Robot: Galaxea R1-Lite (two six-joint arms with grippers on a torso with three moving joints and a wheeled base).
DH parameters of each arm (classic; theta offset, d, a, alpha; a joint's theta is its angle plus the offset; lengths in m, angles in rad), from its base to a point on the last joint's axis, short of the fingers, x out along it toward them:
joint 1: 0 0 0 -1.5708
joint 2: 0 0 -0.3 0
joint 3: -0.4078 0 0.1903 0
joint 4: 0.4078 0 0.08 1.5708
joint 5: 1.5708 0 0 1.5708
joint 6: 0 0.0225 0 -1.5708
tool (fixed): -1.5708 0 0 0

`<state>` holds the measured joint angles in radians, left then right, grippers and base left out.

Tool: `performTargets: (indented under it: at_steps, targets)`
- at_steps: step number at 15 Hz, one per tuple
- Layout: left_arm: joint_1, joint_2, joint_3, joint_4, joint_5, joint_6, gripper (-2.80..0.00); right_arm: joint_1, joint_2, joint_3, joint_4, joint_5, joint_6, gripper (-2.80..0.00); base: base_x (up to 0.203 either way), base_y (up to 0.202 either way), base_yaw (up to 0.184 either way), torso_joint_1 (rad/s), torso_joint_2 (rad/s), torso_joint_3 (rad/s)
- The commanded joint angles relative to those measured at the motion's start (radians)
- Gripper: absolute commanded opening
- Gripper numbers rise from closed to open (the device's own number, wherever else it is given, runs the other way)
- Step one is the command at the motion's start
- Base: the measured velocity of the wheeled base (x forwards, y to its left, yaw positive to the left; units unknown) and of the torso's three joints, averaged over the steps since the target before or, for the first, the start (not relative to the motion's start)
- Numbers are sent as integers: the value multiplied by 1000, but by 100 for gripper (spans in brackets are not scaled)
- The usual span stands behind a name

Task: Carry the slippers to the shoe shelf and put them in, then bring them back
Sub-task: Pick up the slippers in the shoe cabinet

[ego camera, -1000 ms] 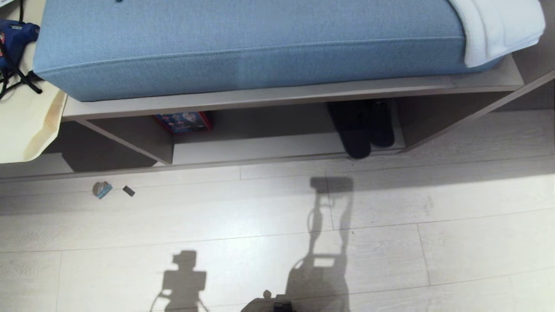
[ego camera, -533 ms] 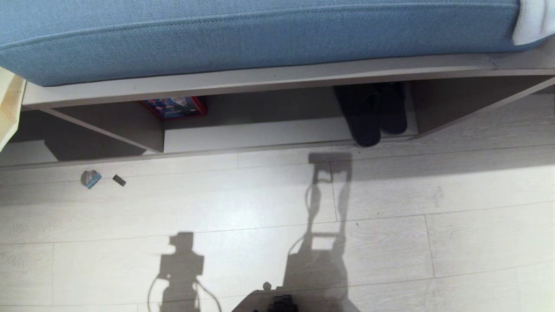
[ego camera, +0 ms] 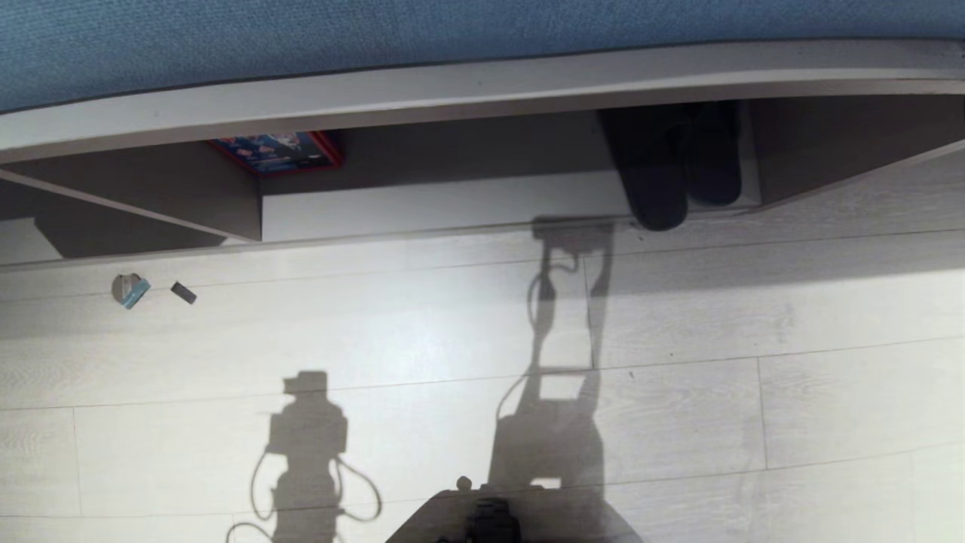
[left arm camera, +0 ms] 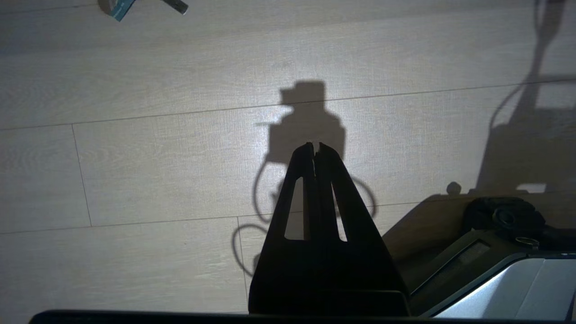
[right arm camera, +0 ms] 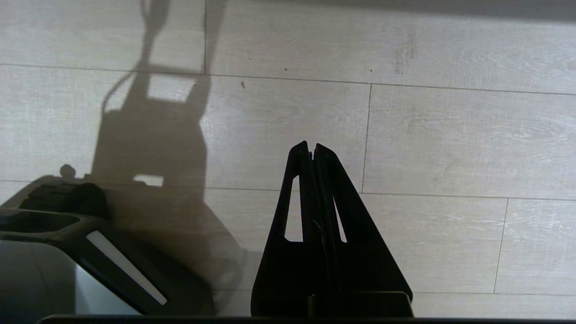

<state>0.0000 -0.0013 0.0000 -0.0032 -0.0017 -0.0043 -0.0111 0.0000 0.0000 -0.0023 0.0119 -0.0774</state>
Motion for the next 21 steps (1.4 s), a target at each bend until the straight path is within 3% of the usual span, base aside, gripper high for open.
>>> performTargets:
  at_steps: [1, 19, 21]
  targets:
    - [0, 1, 0, 0, 0, 0, -280, 0, 2, 0, -1, 0, -1, -280, 0, 0, 0, 7, 7, -198]
    - [0, 1, 0, 0, 0, -2, -280, 0, 2, -2, -1, 2, -7, -280, 0, 0, 0, 1, 3, -177]
    - [0, 1, 0, 0, 0, -2, -280, 0, 10, -59, 13, 6, -9, -280, 0, 0, 0, 3, 3, -18]
